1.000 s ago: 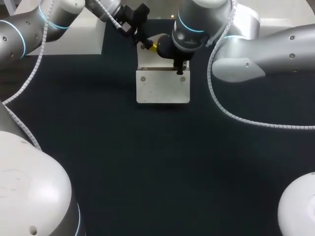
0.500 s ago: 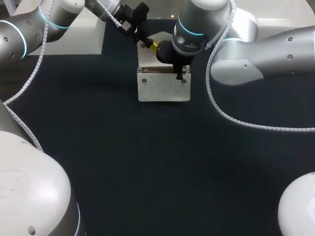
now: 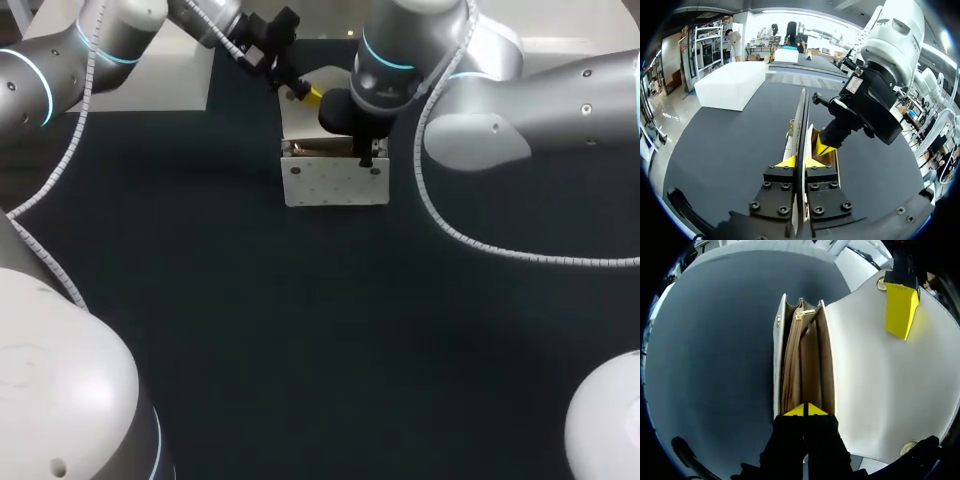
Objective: Pick up the bag, open it, inspect its contents, close it, and place it on the opposite side
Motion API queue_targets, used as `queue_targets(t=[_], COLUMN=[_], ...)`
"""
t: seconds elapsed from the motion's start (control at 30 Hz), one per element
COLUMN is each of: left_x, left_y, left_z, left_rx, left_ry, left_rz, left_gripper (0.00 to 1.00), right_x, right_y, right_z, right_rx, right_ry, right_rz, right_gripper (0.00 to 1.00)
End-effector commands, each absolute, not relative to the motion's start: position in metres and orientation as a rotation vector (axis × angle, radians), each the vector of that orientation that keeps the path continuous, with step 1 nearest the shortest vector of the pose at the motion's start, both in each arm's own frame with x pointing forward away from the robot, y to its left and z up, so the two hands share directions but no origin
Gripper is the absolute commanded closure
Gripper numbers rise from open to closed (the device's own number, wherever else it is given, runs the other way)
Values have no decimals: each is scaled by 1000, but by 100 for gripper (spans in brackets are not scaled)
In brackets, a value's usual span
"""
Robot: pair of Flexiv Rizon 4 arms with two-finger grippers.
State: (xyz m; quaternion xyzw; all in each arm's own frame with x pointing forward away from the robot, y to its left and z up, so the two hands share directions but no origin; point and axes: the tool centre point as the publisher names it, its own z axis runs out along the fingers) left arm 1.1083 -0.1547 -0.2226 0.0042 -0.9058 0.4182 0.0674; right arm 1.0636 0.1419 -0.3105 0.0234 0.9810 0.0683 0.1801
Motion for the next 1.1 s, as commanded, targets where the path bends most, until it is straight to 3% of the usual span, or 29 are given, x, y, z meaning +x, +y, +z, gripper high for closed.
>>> queue_targets(t=[0.03, 0.57, 0.6, 0.7, 1.1], left_x=[1115, 1116, 1116, 1117, 1124], left_y=[-155, -152, -152, -153, -158], left_z=[-223, -224, -225, -226, -229], left_rx=[-16, -34, -35, -44, -153], left_ry=[-2693, -2674, -2670, -2664, -2640], left_rz=[1265, 1265, 1266, 1266, 1260], left_gripper=[100, 100, 100, 100, 100], right_x=[1075, 1081, 1081, 1078, 1075], right_y=[147, 145, 145, 144, 146], right_z=[-314, -334, -334, -337, -344], right_rx=[58, 46, 48, 54, 33], right_ry=[2790, 2836, 2839, 2845, 2874], right_rz=[183, 194, 196, 200, 200], right_gripper=[100, 100, 91, 0, 0])
